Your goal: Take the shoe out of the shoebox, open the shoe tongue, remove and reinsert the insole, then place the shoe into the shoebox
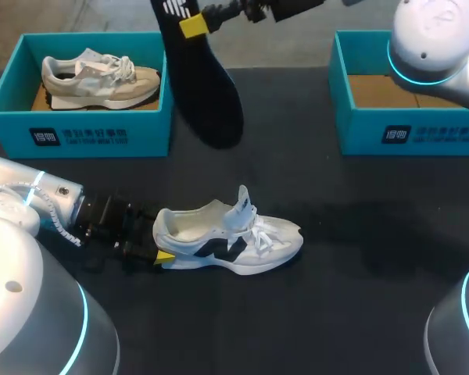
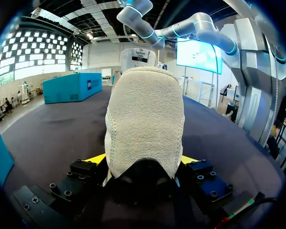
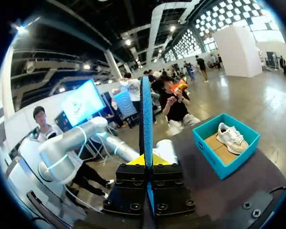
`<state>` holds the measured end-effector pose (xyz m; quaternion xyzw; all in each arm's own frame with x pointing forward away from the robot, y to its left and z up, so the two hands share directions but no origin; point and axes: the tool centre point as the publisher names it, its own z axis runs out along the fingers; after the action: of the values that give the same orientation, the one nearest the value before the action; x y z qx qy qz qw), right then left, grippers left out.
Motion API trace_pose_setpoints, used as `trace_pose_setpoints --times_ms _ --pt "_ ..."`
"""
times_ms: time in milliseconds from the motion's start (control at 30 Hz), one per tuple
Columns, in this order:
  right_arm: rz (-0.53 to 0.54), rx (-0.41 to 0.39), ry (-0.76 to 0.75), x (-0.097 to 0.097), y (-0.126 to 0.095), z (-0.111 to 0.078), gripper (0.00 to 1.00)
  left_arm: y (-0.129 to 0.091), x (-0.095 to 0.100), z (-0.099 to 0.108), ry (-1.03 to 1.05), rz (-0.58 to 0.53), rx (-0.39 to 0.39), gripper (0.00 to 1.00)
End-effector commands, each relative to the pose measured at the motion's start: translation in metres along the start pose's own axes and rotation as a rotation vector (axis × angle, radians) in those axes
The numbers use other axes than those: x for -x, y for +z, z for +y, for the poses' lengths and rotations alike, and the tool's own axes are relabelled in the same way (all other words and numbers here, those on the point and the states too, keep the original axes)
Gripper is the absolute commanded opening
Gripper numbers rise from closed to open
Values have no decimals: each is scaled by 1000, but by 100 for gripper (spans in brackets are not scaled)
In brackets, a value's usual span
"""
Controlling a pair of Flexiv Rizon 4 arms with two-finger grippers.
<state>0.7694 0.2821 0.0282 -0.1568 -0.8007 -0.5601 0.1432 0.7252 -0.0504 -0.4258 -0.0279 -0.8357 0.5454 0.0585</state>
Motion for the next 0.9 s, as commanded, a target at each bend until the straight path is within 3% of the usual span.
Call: trace_pose_setpoints --times_ms 33,500,900 --pt "-11 22 15 -12 -11 -10 0 4 2 5 0 -1 1 0" --pt "-28 58 113 -50 -48 -23 0 4 2 5 0 -1 1 0" --pt "-37 68 102 -51 -49 -22 0 4 2 5 0 -1 1 0"
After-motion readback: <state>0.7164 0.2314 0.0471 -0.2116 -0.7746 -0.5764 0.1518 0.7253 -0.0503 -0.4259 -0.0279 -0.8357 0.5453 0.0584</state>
